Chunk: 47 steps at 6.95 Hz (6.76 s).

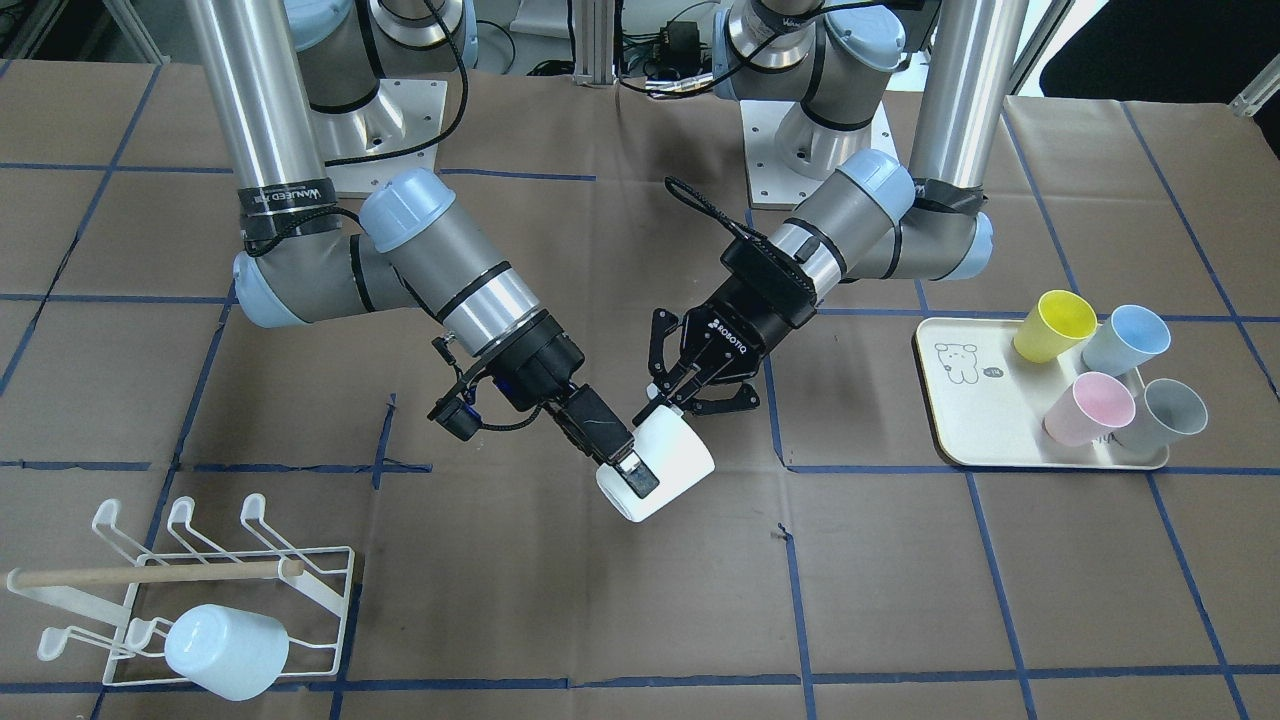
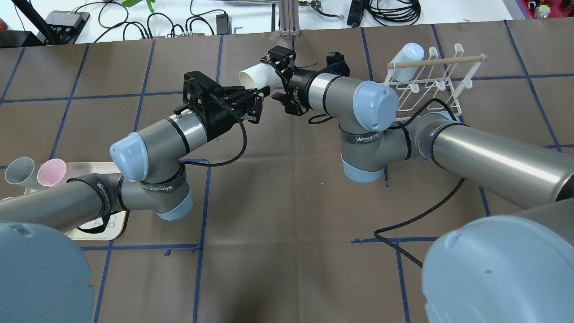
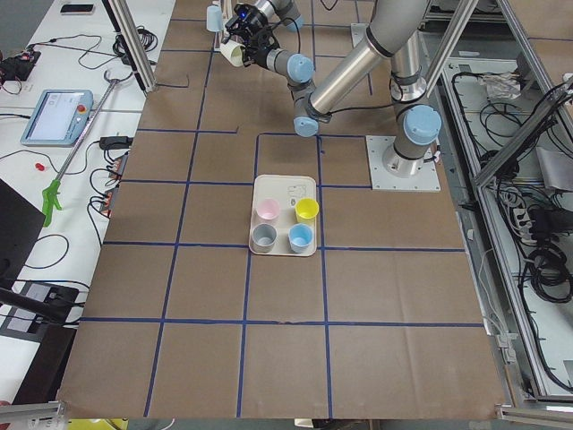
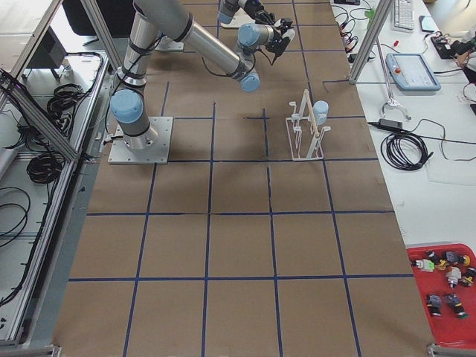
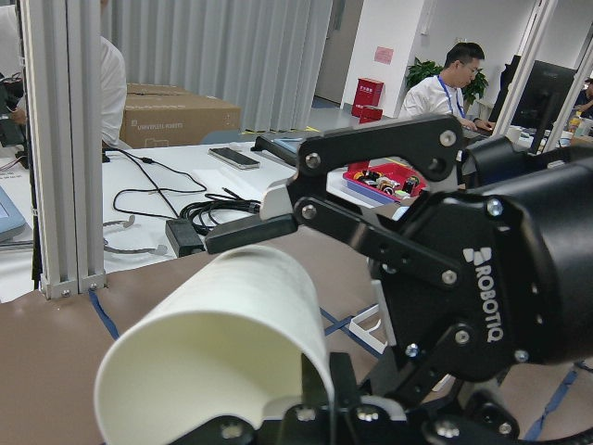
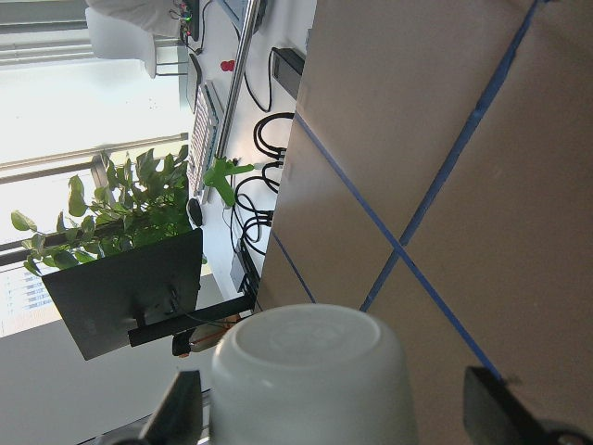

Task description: Transfer IKEA cup to right arm and place on rack

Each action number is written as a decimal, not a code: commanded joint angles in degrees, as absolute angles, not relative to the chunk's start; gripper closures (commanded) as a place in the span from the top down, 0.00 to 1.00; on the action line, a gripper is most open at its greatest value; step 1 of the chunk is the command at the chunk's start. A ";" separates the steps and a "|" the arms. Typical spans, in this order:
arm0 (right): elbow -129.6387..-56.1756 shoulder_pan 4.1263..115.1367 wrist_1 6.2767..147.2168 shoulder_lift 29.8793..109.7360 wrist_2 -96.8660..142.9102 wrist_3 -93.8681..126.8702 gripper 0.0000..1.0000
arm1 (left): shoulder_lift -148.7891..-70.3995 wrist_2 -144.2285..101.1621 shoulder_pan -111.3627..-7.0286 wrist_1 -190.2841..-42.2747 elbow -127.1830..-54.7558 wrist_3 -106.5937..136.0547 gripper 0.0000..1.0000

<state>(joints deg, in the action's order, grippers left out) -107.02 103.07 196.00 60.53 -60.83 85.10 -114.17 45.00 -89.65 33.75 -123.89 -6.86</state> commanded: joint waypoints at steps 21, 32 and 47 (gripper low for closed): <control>-105.21 98.55 195.03 60.90 -59.77 84.46 0.36 | -108.11 38.15 -75.86 30.42 -128.85 -6.77 0.99; -105.03 73.77 201.27 64.34 -59.95 5.51 0.31 | -93.43 83.29 -87.19 -79.46 -90.29 -2.55 0.98; -102.39 66.18 206.02 53.79 -59.85 -10.81 0.30 | -91.76 91.14 -90.62 -83.67 -91.05 3.34 1.00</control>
